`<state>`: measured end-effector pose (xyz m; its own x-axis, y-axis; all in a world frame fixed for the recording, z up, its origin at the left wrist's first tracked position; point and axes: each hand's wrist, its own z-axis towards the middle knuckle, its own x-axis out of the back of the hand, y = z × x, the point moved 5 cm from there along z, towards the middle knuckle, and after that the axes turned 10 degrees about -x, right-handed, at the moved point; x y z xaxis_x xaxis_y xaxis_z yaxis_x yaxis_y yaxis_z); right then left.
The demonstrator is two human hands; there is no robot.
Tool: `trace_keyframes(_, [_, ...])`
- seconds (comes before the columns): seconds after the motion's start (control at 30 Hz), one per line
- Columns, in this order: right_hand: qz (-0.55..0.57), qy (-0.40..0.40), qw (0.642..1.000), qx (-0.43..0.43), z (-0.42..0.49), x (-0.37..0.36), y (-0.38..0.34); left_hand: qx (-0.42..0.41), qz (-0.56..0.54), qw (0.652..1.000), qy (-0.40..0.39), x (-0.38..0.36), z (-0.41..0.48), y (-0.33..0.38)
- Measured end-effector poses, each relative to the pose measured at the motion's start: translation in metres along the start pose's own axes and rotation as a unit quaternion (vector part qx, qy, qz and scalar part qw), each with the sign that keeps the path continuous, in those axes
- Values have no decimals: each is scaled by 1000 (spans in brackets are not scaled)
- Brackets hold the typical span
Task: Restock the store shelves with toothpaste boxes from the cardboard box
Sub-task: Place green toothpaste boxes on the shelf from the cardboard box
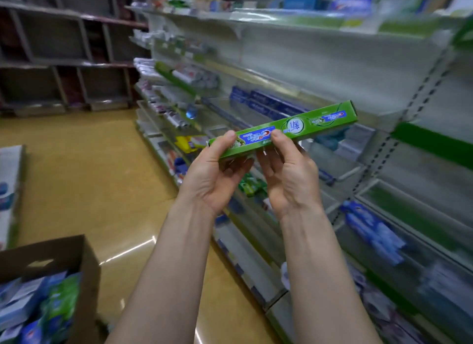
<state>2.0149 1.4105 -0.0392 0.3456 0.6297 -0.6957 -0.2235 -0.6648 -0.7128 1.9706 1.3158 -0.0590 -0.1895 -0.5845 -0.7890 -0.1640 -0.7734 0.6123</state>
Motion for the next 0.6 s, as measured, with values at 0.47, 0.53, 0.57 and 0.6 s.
trace_keyframes(0.47, [2, 87, 982, 169, -3, 148, -216, 63, -4, 989, -133, -207, -4, -171])
trace_keyframes(0.53, [2, 108, 977, 183, -3, 165, -234, 74, 1, 988, -133, -230, -3, -188])
trace_keyframes(0.57, [7, 116, 975, 187, -2, 172, -241, 75, 6, 989, -130, -239, -2, -195])
trace_keyframes(0.6, [15, 124, 973, 195, -1, 180, -249, 76, 15, 988, -132, -250, 1, -202])
